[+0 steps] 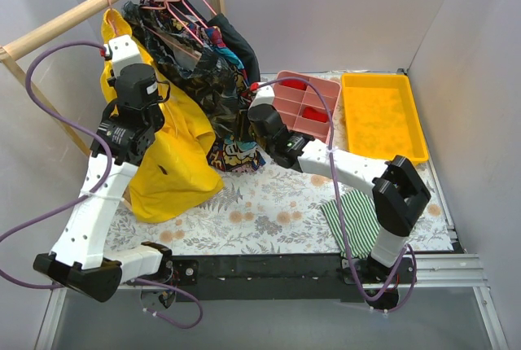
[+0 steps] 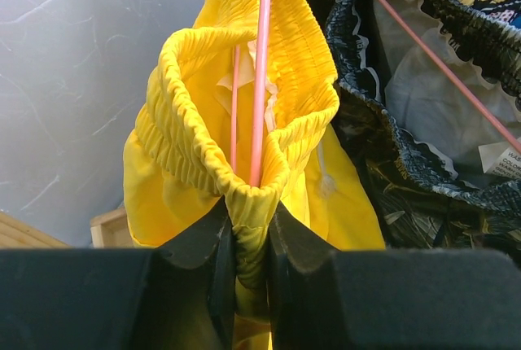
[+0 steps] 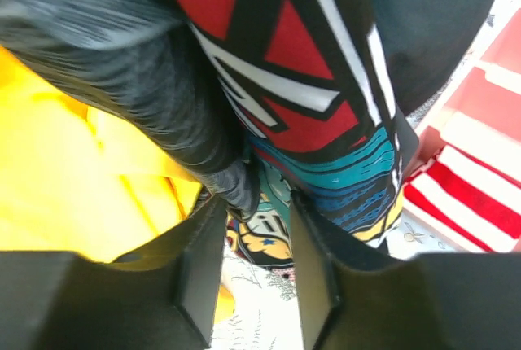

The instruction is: Place the shorts on the hanger

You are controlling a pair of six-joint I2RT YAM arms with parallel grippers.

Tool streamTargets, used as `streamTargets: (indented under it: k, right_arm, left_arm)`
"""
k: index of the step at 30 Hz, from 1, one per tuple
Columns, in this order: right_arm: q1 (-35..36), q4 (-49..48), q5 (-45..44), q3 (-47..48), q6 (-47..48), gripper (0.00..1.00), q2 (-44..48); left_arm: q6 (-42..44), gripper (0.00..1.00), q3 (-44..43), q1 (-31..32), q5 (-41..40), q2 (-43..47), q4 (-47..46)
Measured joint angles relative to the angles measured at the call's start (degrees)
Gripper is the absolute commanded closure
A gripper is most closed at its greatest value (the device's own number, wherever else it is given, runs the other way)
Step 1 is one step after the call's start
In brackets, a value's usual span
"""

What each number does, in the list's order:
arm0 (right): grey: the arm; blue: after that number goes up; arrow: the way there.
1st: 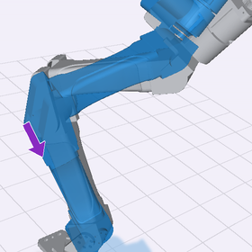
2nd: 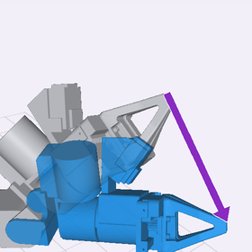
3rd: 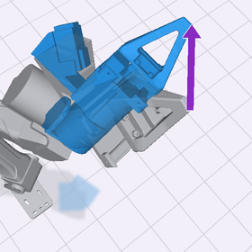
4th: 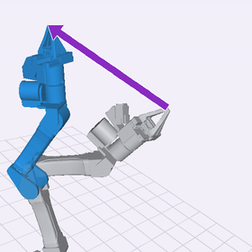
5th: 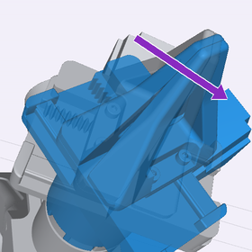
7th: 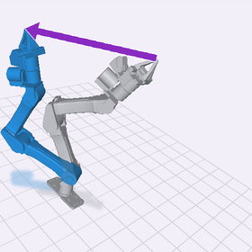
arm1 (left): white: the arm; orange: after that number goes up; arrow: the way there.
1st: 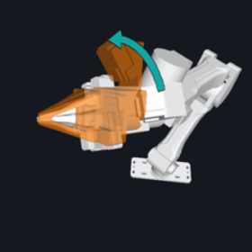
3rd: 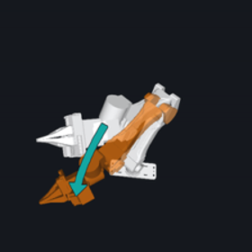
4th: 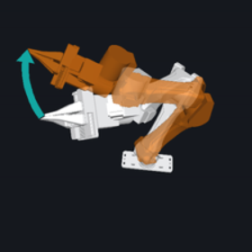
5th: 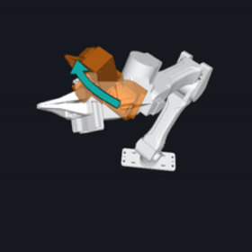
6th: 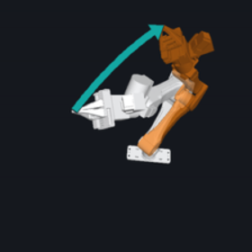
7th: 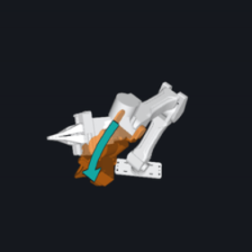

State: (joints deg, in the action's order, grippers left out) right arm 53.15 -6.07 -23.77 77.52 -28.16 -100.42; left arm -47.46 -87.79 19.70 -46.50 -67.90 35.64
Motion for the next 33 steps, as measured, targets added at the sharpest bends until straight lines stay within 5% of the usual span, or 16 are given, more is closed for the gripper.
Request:
streamTargets:
  k: [5,6,7,14,29,33]
  right_arm:
    - [0.0,0.0,1.79,0.0,-0.2,0.43,1.97]
    - [0.0,0.0,2.03,0.0,-0.31,0.4,2.36]
    - [0.0,0.0,2.38,-0.04,-0.42,0.39,2.84]
    - [-0.04,-0.04,5.14,-1.05,-2.03,0.29,6.29]
    - [-0.15,0.31,9.57,-9.07,-4.5,0.02,16.26]
    - [-0.15,1.18,8.66,-12.37,-4.11,0.01,21.75]
  left_arm:
    - [-1.05,0.71,0.22,-0.11,1.07,0.37,0.68]
    - [-1.27,0.64,0.22,-0.11,1.29,0.46,0.83]
    - [-1.55,0.44,0.22,-0.13,1.7,0.63,1.11]
    - [-3.61,0.02,0.09,-0.15,5.6,2.69,4.39]
    - [-7.69,0.02,-6.91,-0.26,24.9,11.54,14.23]
    - [-9.01,0.02,-10.1,-0.26,33.97,11.32,14.4]
